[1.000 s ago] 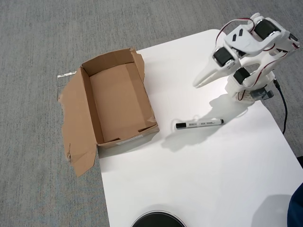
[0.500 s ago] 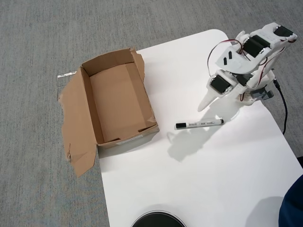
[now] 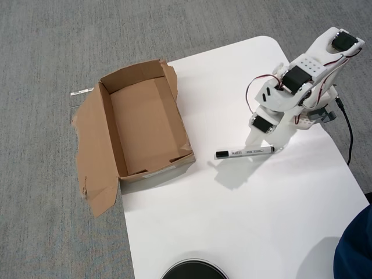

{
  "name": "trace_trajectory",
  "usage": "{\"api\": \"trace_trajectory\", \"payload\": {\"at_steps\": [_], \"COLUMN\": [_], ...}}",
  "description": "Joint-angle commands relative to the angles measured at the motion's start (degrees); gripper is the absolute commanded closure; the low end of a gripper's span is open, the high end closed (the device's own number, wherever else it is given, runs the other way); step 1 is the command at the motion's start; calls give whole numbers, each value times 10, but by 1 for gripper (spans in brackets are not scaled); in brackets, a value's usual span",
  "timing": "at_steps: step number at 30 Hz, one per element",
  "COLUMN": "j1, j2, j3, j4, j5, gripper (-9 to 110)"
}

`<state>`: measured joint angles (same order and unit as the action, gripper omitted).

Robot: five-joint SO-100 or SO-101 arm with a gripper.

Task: Grasp a pen and put it in the box.

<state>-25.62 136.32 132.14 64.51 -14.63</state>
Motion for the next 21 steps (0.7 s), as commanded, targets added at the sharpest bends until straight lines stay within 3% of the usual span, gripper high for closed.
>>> {"api": "trace_trajectory", "payload": {"at_steps": [1, 13, 21], "j1": [2, 2, 11], "j2": [1, 0, -75], "j3": [43, 75, 89], "j4": [-6, -11, -84], "j5": [-3, -4, -4], "gripper": [95, 95, 95]}}
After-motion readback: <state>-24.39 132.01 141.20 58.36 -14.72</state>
